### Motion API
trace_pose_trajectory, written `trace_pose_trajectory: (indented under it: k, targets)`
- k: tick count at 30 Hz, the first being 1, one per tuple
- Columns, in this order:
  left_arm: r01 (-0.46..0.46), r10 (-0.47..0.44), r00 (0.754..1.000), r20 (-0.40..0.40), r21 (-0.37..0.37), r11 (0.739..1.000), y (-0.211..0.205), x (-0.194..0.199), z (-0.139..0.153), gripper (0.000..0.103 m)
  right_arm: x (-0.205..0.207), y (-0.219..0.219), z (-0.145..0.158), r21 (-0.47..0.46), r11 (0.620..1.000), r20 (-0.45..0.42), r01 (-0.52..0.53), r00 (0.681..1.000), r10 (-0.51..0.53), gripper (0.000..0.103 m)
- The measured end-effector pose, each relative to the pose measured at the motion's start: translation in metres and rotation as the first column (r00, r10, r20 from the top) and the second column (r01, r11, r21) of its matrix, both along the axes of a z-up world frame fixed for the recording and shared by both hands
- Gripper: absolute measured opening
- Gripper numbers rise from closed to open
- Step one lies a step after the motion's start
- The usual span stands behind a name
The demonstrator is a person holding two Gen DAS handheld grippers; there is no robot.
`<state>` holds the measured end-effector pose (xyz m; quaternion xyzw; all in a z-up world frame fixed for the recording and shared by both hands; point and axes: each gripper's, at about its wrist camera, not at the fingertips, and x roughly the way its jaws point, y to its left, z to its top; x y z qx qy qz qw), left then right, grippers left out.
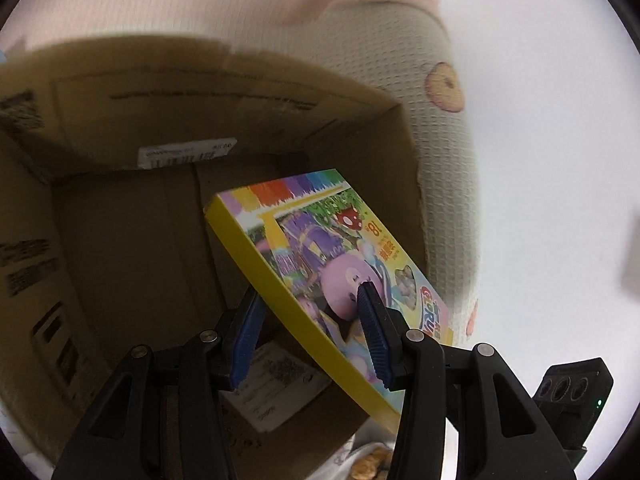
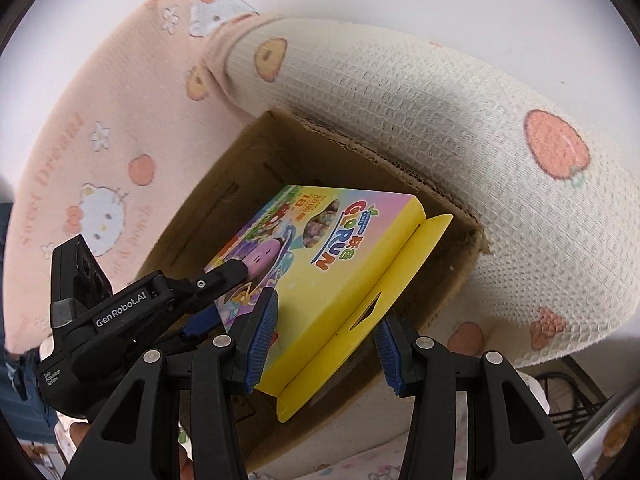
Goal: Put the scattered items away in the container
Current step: 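Lower the crayon box into the cardboard box with the right gripper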
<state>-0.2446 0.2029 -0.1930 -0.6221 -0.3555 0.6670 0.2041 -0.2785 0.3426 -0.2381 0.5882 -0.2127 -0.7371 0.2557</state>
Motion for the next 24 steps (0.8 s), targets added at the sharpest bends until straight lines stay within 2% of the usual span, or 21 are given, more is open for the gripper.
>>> trace_pose_trajectory:
  k: [5, 11, 17, 24]
  targets:
    - [-0.014, 0.013, 0.998, 0.067, 0.017, 1.000, 0.007, -0.013, -0.025, 0.052, -0.014, -0.024, -0.010, 0.048, 0.999, 0.055, -0.026, 0.998, 0.023, 0.045]
    - [-0.051, 0.048, 0.992, 0.115, 0.016, 0.999, 0.007, -0.025, -0.050, 0.052, -0.028, -0.051, -0.026, 0.087, 0.994, 0.079, -0.058, 0.996, 0.051, 0.045]
    - [-0.095, 0.094, 0.970, 0.224, -0.007, 0.995, 0.005, -0.028, -0.080, 0.052, -0.035, -0.072, -0.051, 0.103, 0.990, 0.143, -0.097, 0.986, 0.081, 0.045]
    - [-0.088, 0.080, 0.963, 0.257, 0.021, 0.996, 0.007, -0.026, -0.095, 0.052, -0.031, -0.091, -0.065, 0.156, 0.969, 0.171, -0.192, 0.971, 0.165, 0.045]
